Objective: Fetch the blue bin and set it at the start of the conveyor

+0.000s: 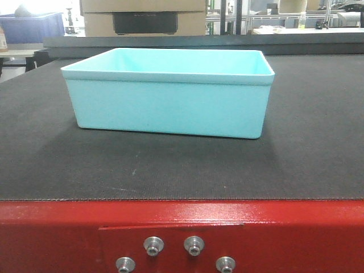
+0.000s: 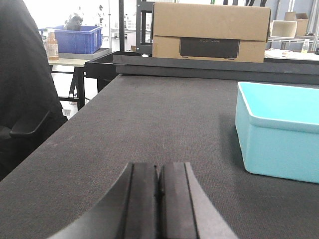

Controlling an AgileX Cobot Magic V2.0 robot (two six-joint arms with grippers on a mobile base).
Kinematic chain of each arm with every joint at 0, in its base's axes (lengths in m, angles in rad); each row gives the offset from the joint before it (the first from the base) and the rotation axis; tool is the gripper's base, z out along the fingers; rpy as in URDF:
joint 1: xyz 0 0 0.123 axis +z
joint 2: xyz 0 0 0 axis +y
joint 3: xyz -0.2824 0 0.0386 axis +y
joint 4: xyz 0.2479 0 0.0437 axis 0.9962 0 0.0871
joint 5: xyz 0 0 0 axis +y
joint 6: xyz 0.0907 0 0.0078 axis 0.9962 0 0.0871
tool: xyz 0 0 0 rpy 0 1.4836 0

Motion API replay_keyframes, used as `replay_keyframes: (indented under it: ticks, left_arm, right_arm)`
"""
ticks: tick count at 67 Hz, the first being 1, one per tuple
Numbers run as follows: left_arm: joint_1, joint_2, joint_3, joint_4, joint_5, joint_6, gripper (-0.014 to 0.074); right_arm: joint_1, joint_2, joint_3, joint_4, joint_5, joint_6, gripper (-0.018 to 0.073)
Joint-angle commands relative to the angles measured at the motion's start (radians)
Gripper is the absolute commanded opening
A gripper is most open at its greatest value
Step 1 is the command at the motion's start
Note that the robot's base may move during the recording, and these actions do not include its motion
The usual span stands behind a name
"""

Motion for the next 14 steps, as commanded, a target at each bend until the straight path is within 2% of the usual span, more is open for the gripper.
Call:
replay_keyframes:
  ticks: [1,14]
  left_arm:
    - [0.001,-0.005,-0.002,-0.002,-0.019,0.0,-0.0111]
    - [0.001,-0.005,-0.002,-0.002,-0.019,0.0,-0.0111]
  right_arm:
    - [0.002,-0.004,0.0,-0.006,-0.008,-0.007,-0.0162]
    - [0.002,-0.004,0.0,-0.006,-0.008,-0.007,-0.0162]
